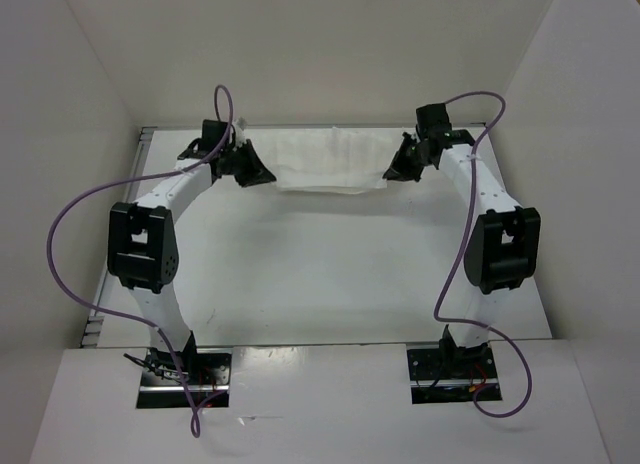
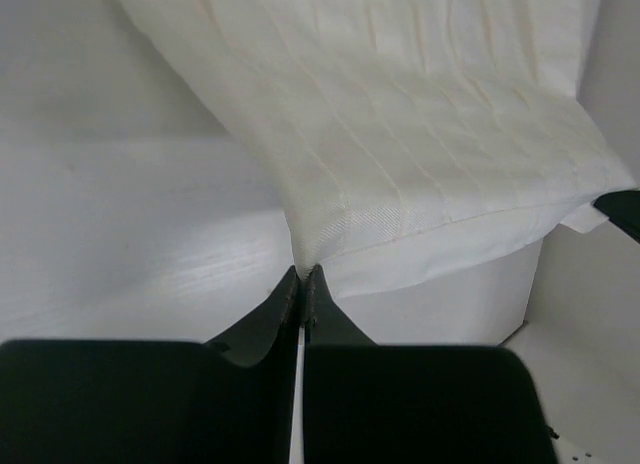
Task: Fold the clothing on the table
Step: Fold the skirt
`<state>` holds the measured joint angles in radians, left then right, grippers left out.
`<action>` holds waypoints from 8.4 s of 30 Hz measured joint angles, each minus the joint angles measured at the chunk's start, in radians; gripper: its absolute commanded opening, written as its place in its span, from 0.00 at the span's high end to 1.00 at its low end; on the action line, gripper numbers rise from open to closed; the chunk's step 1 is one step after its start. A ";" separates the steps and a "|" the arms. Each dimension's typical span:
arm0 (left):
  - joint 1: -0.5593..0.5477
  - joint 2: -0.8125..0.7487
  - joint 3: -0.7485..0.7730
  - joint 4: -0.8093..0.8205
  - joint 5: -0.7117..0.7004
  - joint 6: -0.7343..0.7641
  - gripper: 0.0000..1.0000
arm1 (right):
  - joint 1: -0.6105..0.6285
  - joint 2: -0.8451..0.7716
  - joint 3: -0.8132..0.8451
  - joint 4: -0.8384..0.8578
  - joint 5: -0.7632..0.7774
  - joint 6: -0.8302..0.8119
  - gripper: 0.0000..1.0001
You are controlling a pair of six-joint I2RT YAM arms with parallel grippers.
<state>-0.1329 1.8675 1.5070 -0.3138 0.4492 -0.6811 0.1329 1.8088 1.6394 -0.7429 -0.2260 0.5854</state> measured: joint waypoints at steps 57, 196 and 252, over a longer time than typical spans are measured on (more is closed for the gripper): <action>-0.035 -0.453 -0.363 -0.203 -0.061 -0.051 1.00 | 0.045 -0.441 -0.515 -0.083 -0.212 0.066 1.00; 0.061 -0.727 -0.123 -0.243 0.238 0.045 1.00 | -0.069 -0.670 -0.167 -0.069 -0.331 -0.008 1.00; 0.050 -0.250 -0.429 -0.044 0.039 -0.031 0.96 | 0.053 -0.158 -0.665 0.079 -0.179 0.084 0.77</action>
<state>-0.0834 1.6176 1.0779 -0.3580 0.4877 -0.7124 0.1860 1.6512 0.9741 -0.6636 -0.4049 0.6689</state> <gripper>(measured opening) 0.013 0.238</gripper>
